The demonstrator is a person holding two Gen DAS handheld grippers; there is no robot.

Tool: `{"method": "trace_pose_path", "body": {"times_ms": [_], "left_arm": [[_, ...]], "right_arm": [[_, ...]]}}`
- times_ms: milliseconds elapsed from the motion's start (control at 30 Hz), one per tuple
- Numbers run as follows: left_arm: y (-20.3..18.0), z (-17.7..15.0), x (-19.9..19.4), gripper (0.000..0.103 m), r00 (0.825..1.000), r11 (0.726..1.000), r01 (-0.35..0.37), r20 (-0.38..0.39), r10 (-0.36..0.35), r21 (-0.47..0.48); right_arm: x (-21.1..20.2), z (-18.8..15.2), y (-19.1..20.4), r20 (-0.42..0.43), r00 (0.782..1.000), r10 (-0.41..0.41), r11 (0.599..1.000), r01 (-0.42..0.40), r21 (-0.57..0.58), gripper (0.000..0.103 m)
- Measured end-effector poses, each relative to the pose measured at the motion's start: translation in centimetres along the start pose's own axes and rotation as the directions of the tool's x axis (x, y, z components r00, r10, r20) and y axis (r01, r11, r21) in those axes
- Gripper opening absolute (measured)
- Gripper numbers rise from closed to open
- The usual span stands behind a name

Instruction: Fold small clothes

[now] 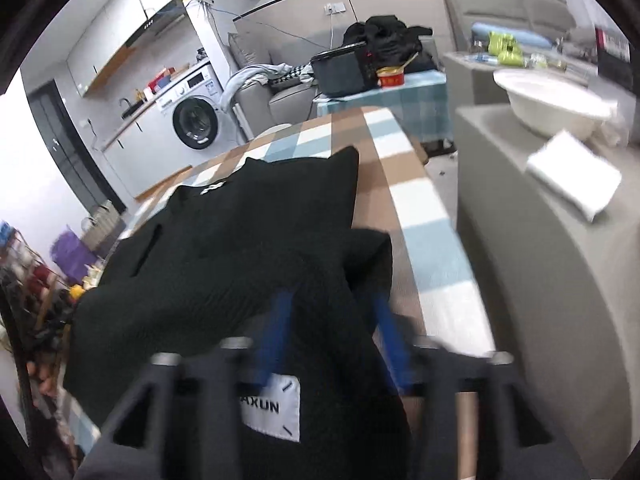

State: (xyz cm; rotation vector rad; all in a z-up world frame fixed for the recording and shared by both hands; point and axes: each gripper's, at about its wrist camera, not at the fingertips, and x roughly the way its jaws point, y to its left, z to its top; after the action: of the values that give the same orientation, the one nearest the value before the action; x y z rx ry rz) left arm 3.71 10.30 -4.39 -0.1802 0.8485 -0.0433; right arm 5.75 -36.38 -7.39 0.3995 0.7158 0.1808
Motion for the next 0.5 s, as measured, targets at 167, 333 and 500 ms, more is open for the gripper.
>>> {"method": "trace_pose_path", "body": {"times_ms": [167, 333, 500], "left_arm": [[-0.8, 0.6, 2.8, 0.036, 0.999, 1.000, 0.027, -0.040, -0.028, -0.008], [-2.8, 0.3, 3.4, 0.015, 0.998, 0.995, 0.020, -0.055, -0.015, 0.093], [-3.0, -1.1, 1.9, 0.013, 0.999, 0.993, 0.019, -0.052, -0.012, 0.118]], "right_arm": [[2.7, 0.0, 0.6, -0.089, 0.995, 0.047, 0.999, -0.049, -0.017, 0.055], [3.7, -0.4, 2.9, -0.113, 0.993, -0.033, 0.989, 0.015, -0.150, 0.033], [2.8, -1.4, 2.8, -0.140, 0.990, -0.027, 0.987, 0.005, -0.160, 0.030]]}}
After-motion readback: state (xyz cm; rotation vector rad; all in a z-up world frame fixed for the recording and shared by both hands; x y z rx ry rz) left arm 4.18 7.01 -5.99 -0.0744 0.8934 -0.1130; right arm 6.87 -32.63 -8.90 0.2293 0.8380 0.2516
